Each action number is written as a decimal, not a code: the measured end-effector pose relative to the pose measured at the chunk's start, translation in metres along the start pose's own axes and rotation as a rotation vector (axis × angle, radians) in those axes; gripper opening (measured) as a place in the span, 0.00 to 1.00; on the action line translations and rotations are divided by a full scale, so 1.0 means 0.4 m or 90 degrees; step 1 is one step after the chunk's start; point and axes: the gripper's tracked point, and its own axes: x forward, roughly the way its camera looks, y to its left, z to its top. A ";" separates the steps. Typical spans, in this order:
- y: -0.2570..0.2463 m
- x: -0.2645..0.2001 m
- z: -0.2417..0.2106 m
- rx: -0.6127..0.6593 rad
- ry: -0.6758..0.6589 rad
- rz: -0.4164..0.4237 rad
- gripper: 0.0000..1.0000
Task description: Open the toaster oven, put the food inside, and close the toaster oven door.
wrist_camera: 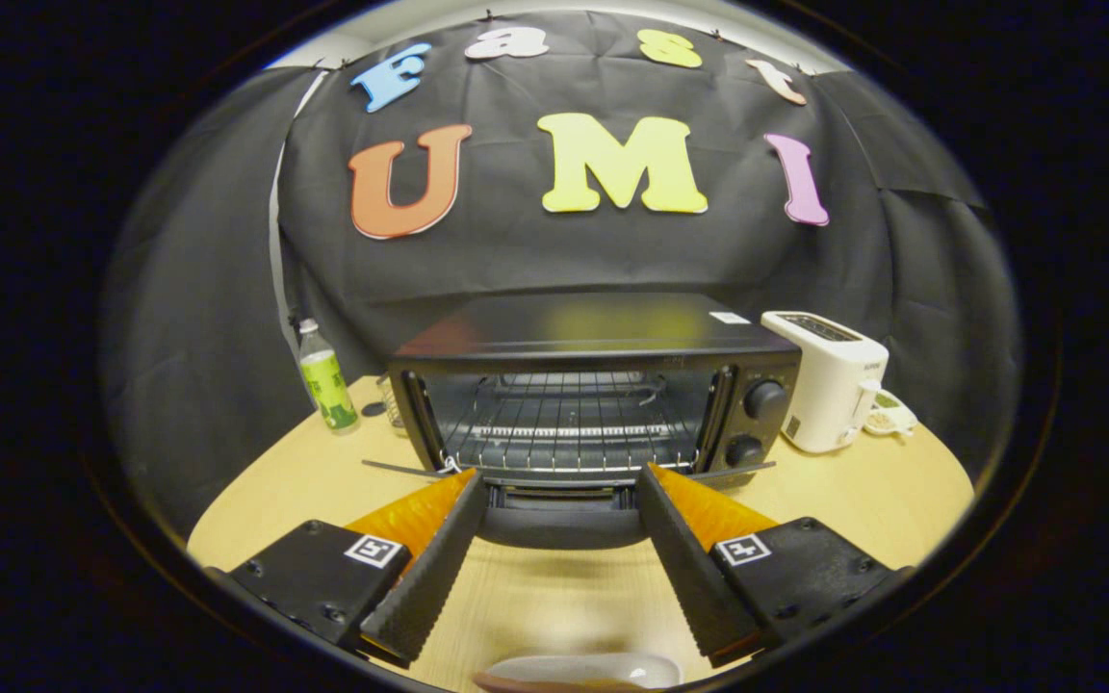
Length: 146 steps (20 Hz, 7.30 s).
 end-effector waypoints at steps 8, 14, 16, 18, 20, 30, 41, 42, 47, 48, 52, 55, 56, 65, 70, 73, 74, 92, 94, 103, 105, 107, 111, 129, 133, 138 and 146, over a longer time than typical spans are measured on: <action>-0.001 -0.034 -0.151 0.008 0.084 -0.007 1.00; 0.001 -0.054 -0.203 0.024 0.123 -0.002 1.00; 0.003 -0.088 -0.185 0.011 0.099 -0.003 1.00; 0.002 -0.124 -0.176 -0.002 0.077 -0.009 1.00; -0.004 -0.164 -0.173 -0.002 0.058 -0.009 1.00; -0.007 -0.333 -0.258 -0.012 0.000 -0.007 1.00; -0.014 -0.374 -0.363 -0.026 0.010 -0.015 1.00; -0.009 -0.369 -0.375 -0.031 0.013 -0.015 1.00; -0.015 -0.359 -0.421 -0.036 0.022 -0.025 1.00; -0.018 -0.355 -0.426 -0.032 0.023 -0.027 1.00; -0.028 -0.330 -0.460 -0.011 0.048 -0.031 1.00; -0.033 -0.319 -0.468 0.002 0.052 -0.031 1.00; -0.035 -0.316 -0.470 0.005 0.054 -0.033 1.00; -0.030 -0.312 -0.480 0.030 0.066 -0.022 0.92; -0.003 -0.354 -0.375 0.078 0.003 0.023 0.91; 0.014 -0.365 -0.300 0.124 -0.032 0.054 0.91; 0.025 -0.364 -0.269 0.138 -0.044 0.072 0.91; 0.020 -0.025 -0.057 0.389 -0.054 0.167 0.90; 0.009 0.028 -0.047 0.406 -0.032 0.166 0.90; -0.034 0.222 0.017 0.428 -0.016 0.130 0.90; -0.037 0.274 0.022 0.415 -0.006 0.120 0.90; -0.033 0.313 0.017 0.395 0.009 0.115 0.90; -0.044 0.358 0.028 0.387 0.000 0.107 0.90; -0.056 0.289 0.048 0.335 -0.017 0.088 1.00; -0.045 0.212 0.033 0.314 -0.027 0.085 1.00; -0.053 0.114 0.012 0.262 -0.035 0.051 1.00; -0.052 0.012 -0.091 0.153 0.010 0.020 1.00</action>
